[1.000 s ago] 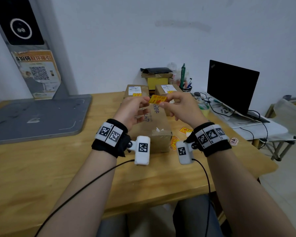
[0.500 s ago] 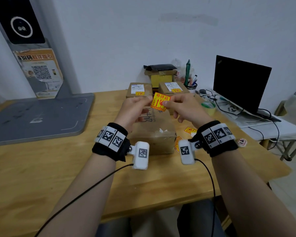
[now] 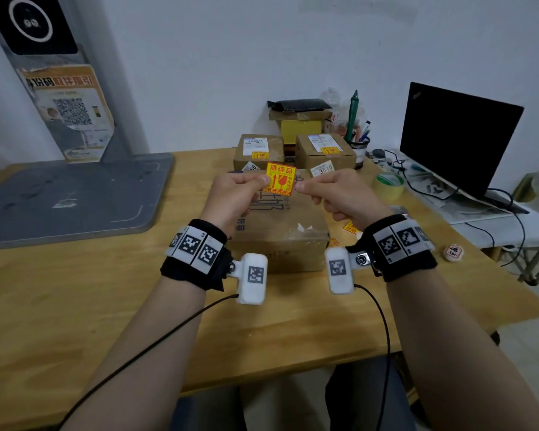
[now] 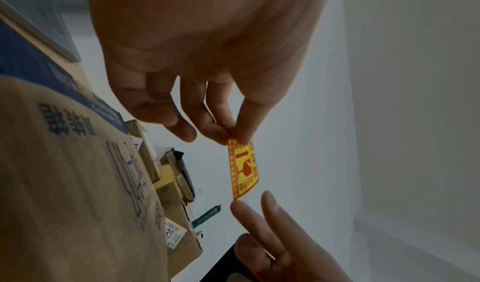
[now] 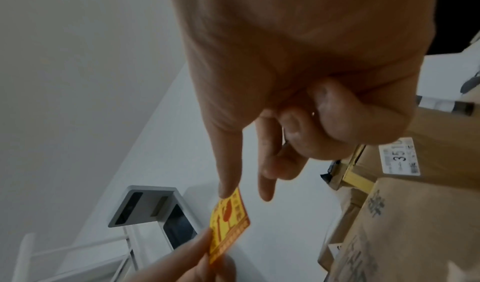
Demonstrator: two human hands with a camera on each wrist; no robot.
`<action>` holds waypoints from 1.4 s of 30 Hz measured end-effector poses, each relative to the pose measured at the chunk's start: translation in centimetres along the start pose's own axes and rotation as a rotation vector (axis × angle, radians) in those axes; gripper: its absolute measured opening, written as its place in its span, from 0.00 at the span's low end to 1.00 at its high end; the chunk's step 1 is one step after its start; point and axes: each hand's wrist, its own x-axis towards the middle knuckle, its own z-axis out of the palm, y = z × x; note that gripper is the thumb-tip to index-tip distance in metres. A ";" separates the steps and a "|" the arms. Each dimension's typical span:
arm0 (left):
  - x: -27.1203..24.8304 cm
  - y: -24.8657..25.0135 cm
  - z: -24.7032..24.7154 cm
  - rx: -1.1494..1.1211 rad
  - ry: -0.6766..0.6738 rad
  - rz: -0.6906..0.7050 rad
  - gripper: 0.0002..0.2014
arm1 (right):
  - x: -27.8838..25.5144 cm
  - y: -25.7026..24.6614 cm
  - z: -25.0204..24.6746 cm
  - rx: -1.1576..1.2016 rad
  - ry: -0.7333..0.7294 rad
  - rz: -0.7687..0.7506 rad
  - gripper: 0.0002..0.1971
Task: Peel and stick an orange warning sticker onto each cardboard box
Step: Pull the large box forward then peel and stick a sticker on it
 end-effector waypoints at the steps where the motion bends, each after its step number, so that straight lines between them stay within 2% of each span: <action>1: -0.1 -0.1 0.0 0.006 -0.005 -0.009 0.07 | 0.0 0.1 0.3 0.007 -0.006 -0.003 0.10; 3: -0.3 -0.4 0.1 0.010 -0.005 -0.025 0.09 | 0.1 0.1 0.8 -0.016 0.004 0.004 0.09; 6: -0.4 -0.7 -0.1 -0.006 -0.001 -0.054 0.07 | 0.2 0.4 1.3 -0.064 0.014 0.011 0.05; 11: -1.0 -1.0 -0.2 0.041 0.013 -0.093 0.04 | -0.1 0.8 1.8 -0.075 0.000 0.022 0.05; 15: -0.9 -1.7 -0.2 0.105 0.050 -0.088 0.07 | -0.1 1.1 2.0 -0.111 0.005 0.055 0.06; 20: -1.1 -2.8 -0.1 0.377 0.083 -0.074 0.10 | -0.1 2.1 2.9 -0.335 0.027 -0.016 0.14; 22: -1.2 -3.3 0.0 0.466 0.104 -0.066 0.10 | -0.4 2.3 3.3 -0.467 0.074 -0.017 0.14; 25: -1.2 -3.6 0.1 0.539 0.118 -0.058 0.11 | -0.6 2.1 3.3 -0.536 0.078 0.032 0.12; 29: -1.0 -4.0 0.3 0.552 0.132 -0.069 0.10 | -0.6 2.3 3.6 -0.600 0.031 0.078 0.15; 32: -0.9 -4.0 0.4 0.567 0.139 -0.068 0.13 | -0.9 2.2 3.9 -0.617 0.010 0.097 0.12; 34: -0.8 -4.0 0.3 0.577 0.129 -0.074 0.14 | -0.9 2.2 4.0 -0.616 0.007 0.107 0.13; 37: -0.8 -4.0 0.2 0.584 0.123 -0.076 0.14 | -0.8 2.1 4.1 -0.632 0.013 0.100 0.15; 42: -0.8 -4.2 0.2 0.601 0.119 -0.069 0.12 | -0.5 2.4 4.2 -0.650 0.011 0.097 0.13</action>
